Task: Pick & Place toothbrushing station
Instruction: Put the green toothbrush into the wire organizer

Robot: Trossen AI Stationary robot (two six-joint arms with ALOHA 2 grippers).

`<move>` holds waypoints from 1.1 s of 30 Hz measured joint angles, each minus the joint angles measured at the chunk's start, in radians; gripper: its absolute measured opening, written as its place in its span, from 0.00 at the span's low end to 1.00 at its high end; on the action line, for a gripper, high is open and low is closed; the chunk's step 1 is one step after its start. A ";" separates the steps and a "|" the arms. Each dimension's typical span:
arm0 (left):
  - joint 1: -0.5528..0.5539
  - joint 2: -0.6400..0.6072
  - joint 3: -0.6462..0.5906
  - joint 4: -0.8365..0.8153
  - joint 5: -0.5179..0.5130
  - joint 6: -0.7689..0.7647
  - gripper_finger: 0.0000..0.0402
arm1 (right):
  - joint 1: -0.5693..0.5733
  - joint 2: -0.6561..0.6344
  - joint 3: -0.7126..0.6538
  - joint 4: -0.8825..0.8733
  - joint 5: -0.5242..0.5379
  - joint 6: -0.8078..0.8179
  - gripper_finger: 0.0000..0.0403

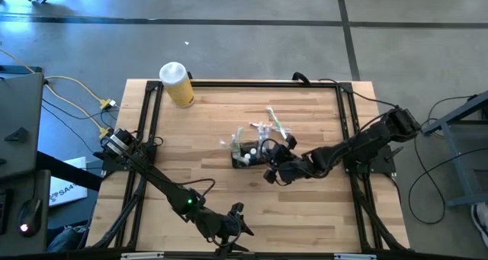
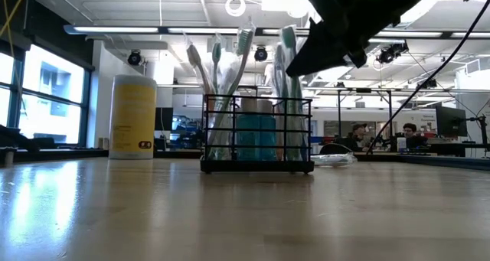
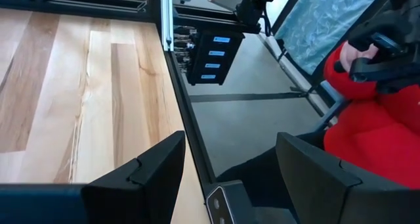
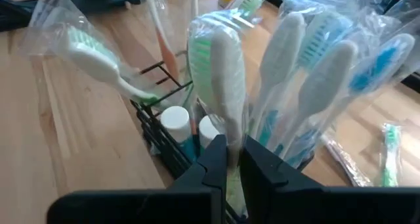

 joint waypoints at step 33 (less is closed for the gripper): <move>0.003 -0.047 0.000 -0.096 0.011 -0.001 0.58 | -0.018 -0.408 0.001 -0.426 -0.391 0.149 0.34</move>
